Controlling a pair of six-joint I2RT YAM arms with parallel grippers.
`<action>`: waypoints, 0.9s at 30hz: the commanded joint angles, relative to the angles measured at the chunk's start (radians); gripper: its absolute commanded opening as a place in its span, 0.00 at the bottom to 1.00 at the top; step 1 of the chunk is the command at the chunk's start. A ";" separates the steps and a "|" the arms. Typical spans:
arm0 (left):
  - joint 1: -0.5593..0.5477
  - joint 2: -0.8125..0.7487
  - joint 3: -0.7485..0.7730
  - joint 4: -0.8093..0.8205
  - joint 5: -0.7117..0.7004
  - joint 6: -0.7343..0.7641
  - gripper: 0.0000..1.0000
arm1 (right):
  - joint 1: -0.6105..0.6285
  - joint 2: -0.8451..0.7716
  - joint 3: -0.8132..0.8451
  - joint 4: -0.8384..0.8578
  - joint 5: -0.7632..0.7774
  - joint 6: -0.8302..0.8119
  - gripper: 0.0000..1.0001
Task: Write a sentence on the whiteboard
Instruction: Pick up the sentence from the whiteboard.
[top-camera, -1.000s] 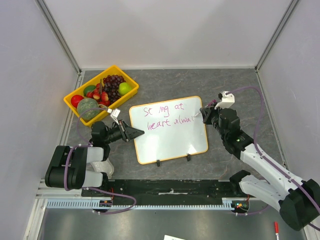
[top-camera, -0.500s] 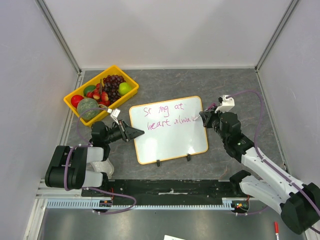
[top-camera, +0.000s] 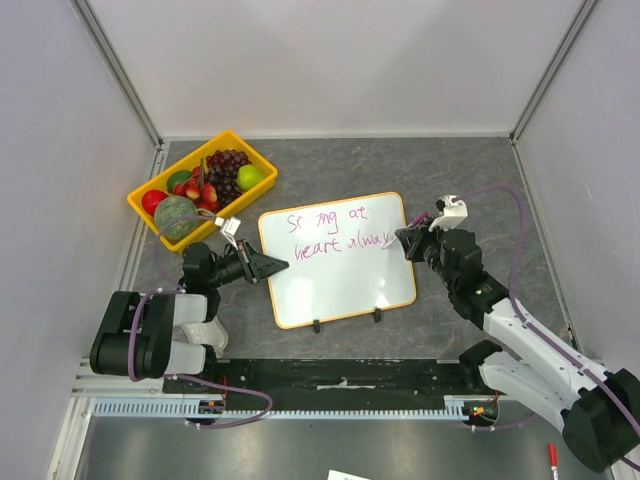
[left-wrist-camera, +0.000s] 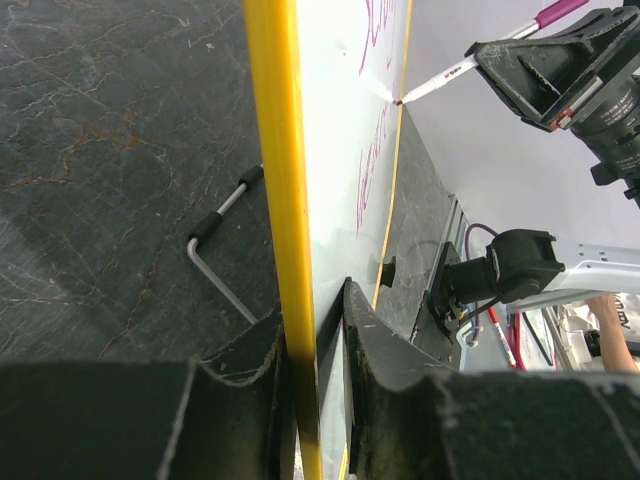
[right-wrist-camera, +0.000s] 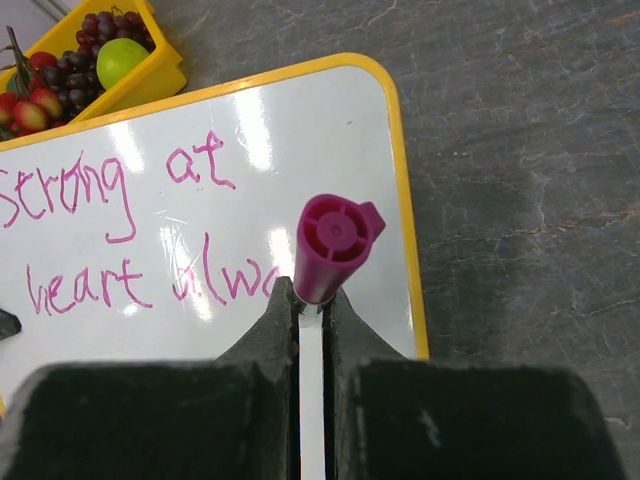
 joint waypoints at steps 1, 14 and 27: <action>-0.006 0.015 0.011 -0.010 -0.038 0.081 0.02 | -0.002 -0.002 -0.030 -0.004 -0.038 0.021 0.00; -0.004 0.015 0.011 -0.010 -0.038 0.081 0.02 | -0.005 -0.106 0.042 -0.016 -0.055 0.044 0.00; -0.006 0.015 0.011 -0.010 -0.038 0.081 0.02 | -0.020 -0.031 0.108 -0.039 0.101 -0.048 0.00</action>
